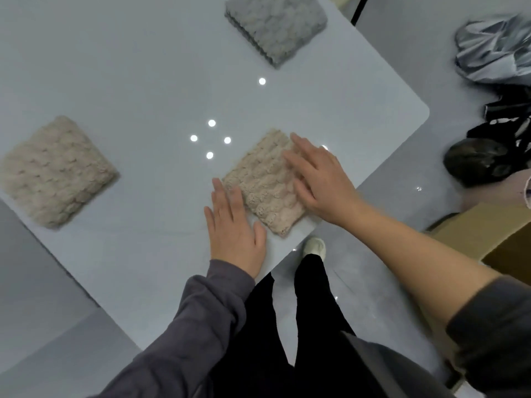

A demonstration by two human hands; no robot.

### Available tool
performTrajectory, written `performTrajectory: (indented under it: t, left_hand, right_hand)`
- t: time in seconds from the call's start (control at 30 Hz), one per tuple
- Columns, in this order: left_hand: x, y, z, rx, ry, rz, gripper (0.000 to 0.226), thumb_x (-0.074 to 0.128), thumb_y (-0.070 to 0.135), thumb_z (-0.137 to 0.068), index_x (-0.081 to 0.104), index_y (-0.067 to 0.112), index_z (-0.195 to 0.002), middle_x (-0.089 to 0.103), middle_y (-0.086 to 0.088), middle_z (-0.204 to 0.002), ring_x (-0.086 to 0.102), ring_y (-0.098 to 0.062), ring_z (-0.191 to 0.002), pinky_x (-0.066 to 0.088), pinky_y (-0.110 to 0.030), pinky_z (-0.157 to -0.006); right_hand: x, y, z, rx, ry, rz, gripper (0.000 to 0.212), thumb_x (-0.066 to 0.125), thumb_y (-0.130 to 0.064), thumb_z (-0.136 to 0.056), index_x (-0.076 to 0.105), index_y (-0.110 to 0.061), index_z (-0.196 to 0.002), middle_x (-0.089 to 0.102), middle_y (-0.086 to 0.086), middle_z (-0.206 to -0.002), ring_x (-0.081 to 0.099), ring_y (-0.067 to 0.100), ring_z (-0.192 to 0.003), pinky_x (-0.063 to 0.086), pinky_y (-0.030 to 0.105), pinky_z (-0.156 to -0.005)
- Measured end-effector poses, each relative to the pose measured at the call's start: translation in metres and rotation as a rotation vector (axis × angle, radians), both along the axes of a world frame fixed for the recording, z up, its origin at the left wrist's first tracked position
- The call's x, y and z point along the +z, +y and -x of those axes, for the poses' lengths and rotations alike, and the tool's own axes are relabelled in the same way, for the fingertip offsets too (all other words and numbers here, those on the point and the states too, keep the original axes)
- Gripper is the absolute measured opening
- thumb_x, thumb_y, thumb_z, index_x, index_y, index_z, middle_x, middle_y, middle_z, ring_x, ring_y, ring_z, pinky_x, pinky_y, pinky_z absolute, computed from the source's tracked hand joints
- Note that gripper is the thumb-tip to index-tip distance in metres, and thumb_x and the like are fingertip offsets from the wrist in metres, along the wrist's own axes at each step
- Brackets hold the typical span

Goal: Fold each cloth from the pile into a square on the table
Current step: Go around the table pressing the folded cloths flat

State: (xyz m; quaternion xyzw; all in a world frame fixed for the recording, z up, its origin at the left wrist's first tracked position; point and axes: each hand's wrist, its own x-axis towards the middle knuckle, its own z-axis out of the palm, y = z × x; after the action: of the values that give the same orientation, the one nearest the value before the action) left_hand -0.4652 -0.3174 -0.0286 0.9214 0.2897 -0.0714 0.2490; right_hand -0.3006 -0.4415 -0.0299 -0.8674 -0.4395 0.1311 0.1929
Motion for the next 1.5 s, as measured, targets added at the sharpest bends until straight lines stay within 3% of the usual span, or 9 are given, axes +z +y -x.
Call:
performTrajectory:
  t: [0.1,0.2,0.5,0.7,1.07,1.5]
  left_hand:
    - [-0.003,-0.015,-0.019,0.090,-0.019,0.013,0.071,0.025,0.031,-0.087,0.007,0.010,-0.152,-0.004,-0.020,-0.159,0.006,-0.035,-0.147,0.000,-0.054,-0.115]
    - [-0.011,-0.028,-0.039,0.176,0.025,-0.012,0.072,0.020,0.032,-0.086,0.009,0.009,-0.153,-0.004,-0.019,-0.160,0.003,-0.037,-0.147,-0.003,-0.058,-0.114]
    - [-0.023,-0.049,-0.028,0.284,0.039,-0.108,0.072,0.020,0.026,-0.083,0.014,0.013,-0.153,-0.001,-0.013,-0.161,0.002,-0.030,-0.148,-0.010,-0.053,-0.115]
    - [-0.021,-0.052,-0.024,0.347,0.058,-0.107,0.078,0.028,0.020,-0.078,0.011,0.012,-0.154,-0.006,-0.015,-0.161,-0.001,-0.032,-0.148,-0.012,-0.050,-0.116]
    - [-0.032,-0.061,-0.039,0.408,0.127,-0.172,0.069,0.014,0.033,-0.089,0.002,0.011,-0.153,-0.006,-0.013,-0.161,-0.001,-0.028,-0.149,-0.013,-0.058,-0.113]
    - [-0.034,-0.061,-0.040,0.397,0.171,-0.194,0.066,0.014,0.034,-0.090,0.001,0.010,-0.150,0.000,-0.012,-0.161,0.003,-0.027,-0.149,-0.010,-0.059,-0.112]
  right_hand:
    - [-0.007,0.006,-0.025,0.160,0.065,0.105,0.057,0.038,-0.027,-0.098,0.026,-0.021,-0.153,0.012,0.004,-0.163,0.014,0.029,-0.149,0.009,0.052,-0.120]
    - [-0.017,0.009,-0.033,0.284,0.060,0.148,0.058,0.030,-0.037,-0.099,0.015,-0.026,-0.154,0.004,0.000,-0.163,0.006,0.026,-0.150,0.001,0.056,-0.119]
    - [-0.029,-0.004,-0.004,0.338,-0.028,0.205,0.058,0.019,-0.040,-0.099,0.015,-0.024,-0.155,0.003,0.006,-0.163,0.001,0.035,-0.149,-0.005,0.061,-0.115]
    - [-0.024,0.002,-0.007,0.306,-0.023,0.181,0.059,0.019,-0.042,-0.098,0.019,-0.025,-0.154,0.002,0.004,-0.163,0.000,0.031,-0.150,-0.007,0.060,-0.114]
    - [-0.034,0.008,0.004,0.313,-0.089,0.209,0.057,0.017,-0.040,-0.100,0.022,-0.021,-0.153,0.012,0.009,-0.162,0.007,0.035,-0.149,0.003,0.066,-0.114]
    - [-0.037,0.009,0.004,0.310,-0.108,0.219,0.056,0.019,-0.038,-0.100,0.024,-0.019,-0.153,0.013,0.010,-0.162,0.009,0.033,-0.149,0.005,0.065,-0.115]
